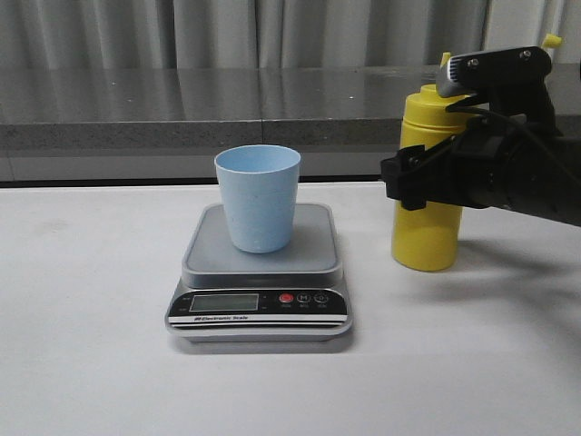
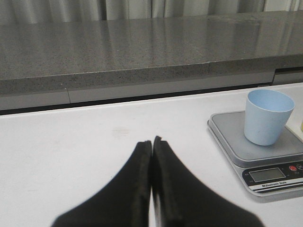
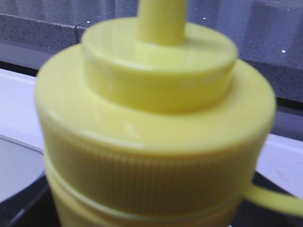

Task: Pour seasoning into cup on scale with both arms
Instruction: 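Move the right gripper to the yellow bottle and grasp its body, then lift the yellow bottle with the right gripper toward the cup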

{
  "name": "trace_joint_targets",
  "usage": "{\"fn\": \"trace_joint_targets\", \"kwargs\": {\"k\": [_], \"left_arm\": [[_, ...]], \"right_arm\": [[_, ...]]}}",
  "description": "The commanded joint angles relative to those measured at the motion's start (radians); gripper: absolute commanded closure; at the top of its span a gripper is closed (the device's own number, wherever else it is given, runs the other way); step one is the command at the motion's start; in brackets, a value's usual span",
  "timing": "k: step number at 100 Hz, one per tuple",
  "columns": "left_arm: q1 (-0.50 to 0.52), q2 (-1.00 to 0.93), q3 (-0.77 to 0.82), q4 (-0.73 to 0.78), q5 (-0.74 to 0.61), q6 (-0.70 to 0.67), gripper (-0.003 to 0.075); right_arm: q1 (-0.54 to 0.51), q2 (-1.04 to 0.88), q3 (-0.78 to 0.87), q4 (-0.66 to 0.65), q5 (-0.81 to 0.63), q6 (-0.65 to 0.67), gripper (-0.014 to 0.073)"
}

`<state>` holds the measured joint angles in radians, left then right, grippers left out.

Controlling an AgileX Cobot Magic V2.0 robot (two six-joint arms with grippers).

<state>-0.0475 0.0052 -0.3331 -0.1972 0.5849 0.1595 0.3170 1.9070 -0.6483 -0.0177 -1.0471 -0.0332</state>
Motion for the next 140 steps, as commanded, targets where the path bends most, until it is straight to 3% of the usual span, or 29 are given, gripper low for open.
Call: {"fn": "trace_joint_targets", "kwargs": {"k": [1, 17, 50, 62, 100, 130, 140], "left_arm": [[0.0, 0.013, -0.026, -0.017, -0.075, -0.001, 0.074], [0.0, 0.013, -0.026, -0.017, -0.075, -0.001, 0.074], [0.0, 0.013, -0.026, -0.017, -0.075, -0.001, 0.074], [0.0, 0.013, -0.026, -0.017, -0.075, -0.001, 0.074], [0.0, 0.013, -0.026, -0.017, -0.075, -0.001, 0.074], [0.0, 0.013, -0.026, -0.017, -0.075, -0.001, 0.074], [0.0, 0.013, -0.026, -0.017, -0.075, -0.001, 0.074]], "right_arm": [[-0.002, -0.038, -0.022, 0.002, -0.09, -0.002, 0.0102], [-0.002, -0.038, -0.022, 0.002, -0.102, -0.003, 0.0232], [-0.002, -0.044, -0.022, -0.008, -0.142, -0.015, 0.0232], [-0.002, -0.075, -0.022, -0.03, -0.086, -0.066, 0.0232], [-0.002, -0.294, -0.041, -0.123, 0.28, -0.117, 0.0232], [0.031, -0.327, -0.277, -0.309, 0.783, -0.128, 0.0232], [0.06, -0.327, -0.334, -0.411, 0.853, -0.128, 0.0232]]}}
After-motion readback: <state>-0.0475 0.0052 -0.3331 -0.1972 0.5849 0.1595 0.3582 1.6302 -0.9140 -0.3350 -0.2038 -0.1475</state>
